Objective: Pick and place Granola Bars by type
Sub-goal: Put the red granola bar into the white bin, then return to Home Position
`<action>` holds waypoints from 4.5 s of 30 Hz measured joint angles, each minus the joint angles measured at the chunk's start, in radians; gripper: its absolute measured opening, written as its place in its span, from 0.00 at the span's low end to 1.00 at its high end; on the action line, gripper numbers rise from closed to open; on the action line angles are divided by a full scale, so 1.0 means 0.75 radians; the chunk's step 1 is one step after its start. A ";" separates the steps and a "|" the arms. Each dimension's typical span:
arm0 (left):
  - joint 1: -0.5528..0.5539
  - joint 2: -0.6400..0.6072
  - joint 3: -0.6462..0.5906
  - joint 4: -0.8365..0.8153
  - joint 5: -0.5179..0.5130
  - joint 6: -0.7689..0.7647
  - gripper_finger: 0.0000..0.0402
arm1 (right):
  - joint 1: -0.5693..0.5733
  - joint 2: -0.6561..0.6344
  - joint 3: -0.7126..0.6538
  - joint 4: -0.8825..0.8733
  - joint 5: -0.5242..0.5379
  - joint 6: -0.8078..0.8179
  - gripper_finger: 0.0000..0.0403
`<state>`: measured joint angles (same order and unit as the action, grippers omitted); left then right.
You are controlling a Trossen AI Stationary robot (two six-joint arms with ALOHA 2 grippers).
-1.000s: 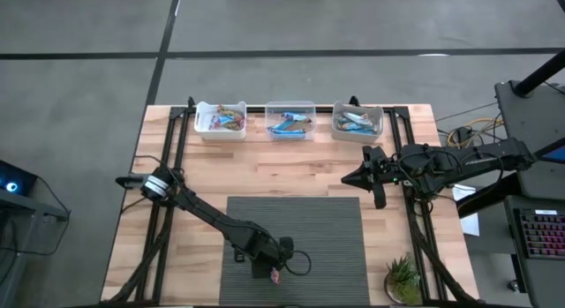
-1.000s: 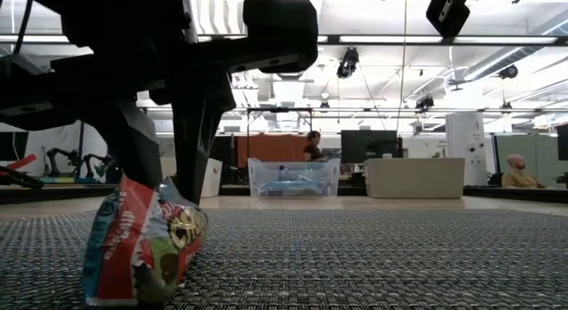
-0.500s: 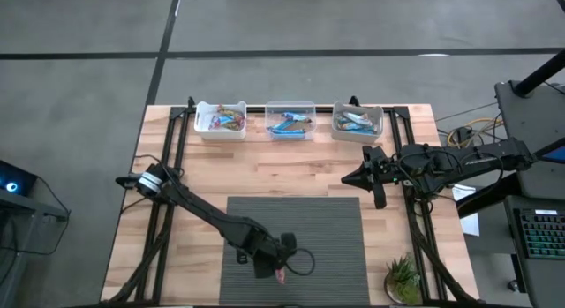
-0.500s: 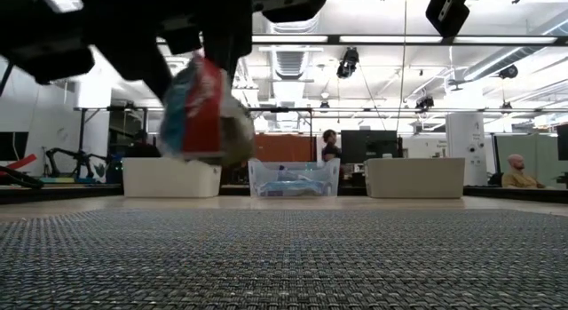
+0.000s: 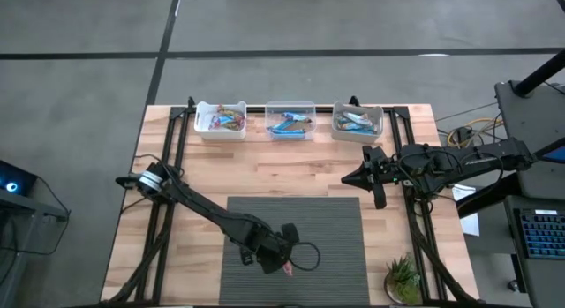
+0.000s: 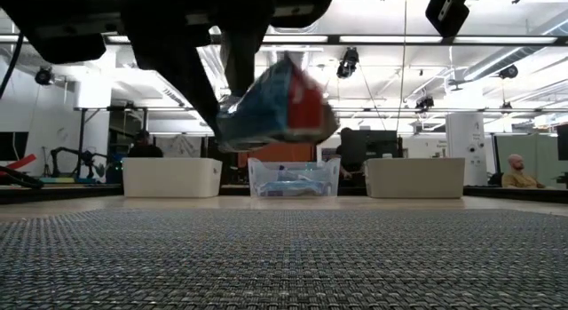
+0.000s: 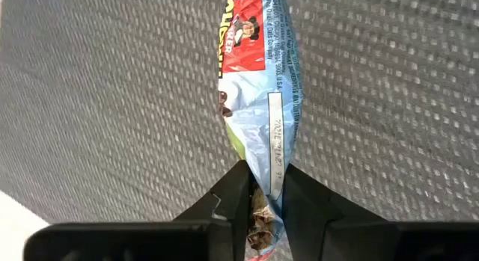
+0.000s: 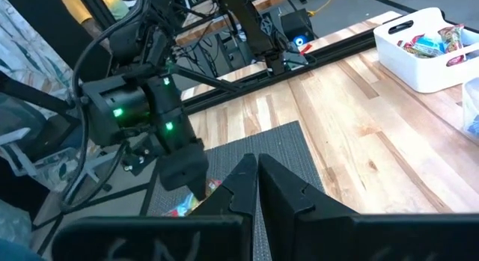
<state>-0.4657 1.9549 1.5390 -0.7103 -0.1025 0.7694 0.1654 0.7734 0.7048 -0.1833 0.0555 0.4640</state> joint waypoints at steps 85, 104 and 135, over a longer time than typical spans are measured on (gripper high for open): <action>1.676 -0.724 -0.391 -0.352 -0.079 -0.235 0.13 | 0.000 0.001 0.000 0.001 0.035 -0.005 0.02; 1.681 -0.724 -0.686 -0.147 -0.205 -0.158 0.13 | 0.000 0.001 0.000 0.001 0.034 0.011 0.02; 1.419 -1.120 -0.614 0.179 0.229 -0.954 0.01 | 0.001 0.001 -0.001 0.000 0.169 -0.028 0.02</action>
<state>0.5983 1.1149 1.0782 -0.5764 0.0696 0.0542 0.1658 0.7738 0.7044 -0.1831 0.1825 0.4431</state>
